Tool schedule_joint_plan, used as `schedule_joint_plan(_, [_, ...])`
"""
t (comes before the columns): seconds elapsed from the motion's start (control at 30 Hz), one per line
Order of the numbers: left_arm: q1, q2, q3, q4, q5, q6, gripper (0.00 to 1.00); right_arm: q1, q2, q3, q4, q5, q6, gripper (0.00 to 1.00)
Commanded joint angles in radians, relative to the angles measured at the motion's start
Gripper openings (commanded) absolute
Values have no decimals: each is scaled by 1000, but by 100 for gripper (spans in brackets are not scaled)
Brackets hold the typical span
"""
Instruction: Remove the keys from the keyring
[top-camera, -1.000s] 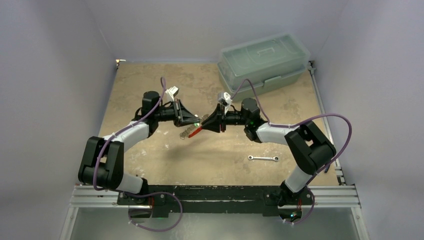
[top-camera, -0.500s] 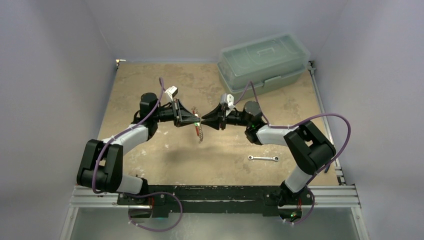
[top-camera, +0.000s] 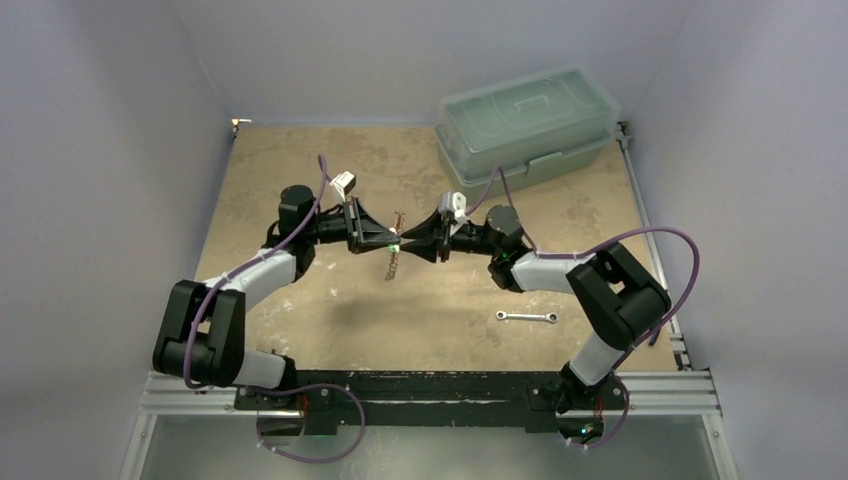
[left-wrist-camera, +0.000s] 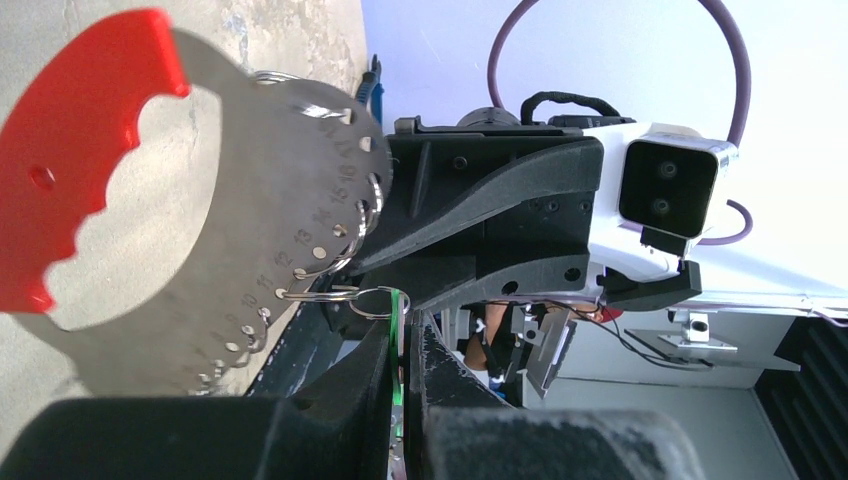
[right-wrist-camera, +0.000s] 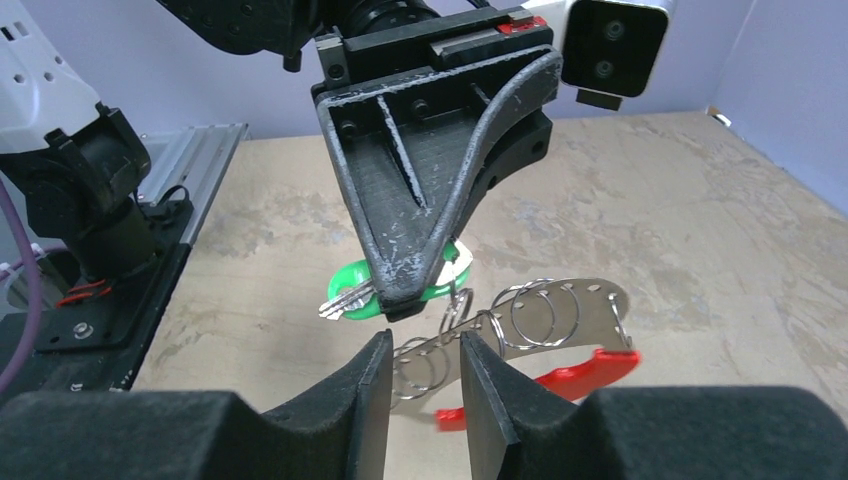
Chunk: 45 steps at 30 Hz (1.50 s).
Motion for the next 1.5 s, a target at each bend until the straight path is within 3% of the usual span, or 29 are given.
schedule_joint_plan(0.0, [1,-48,-5,55,20,-16,0,13,20,9,66,20,-9,36])
schedule_joint_plan(0.97, [-16,-46,-26,36,-2,-6,0,20,42,48,107,23,30,35])
schedule_joint_plan(1.27, [-16,-50,-26,35,-1,-9,0,25,55,60,100,19,25,26])
schedule_joint_plan(1.47, [-16,-62,-25,29,5,1,0,27,51,62,78,7,6,0])
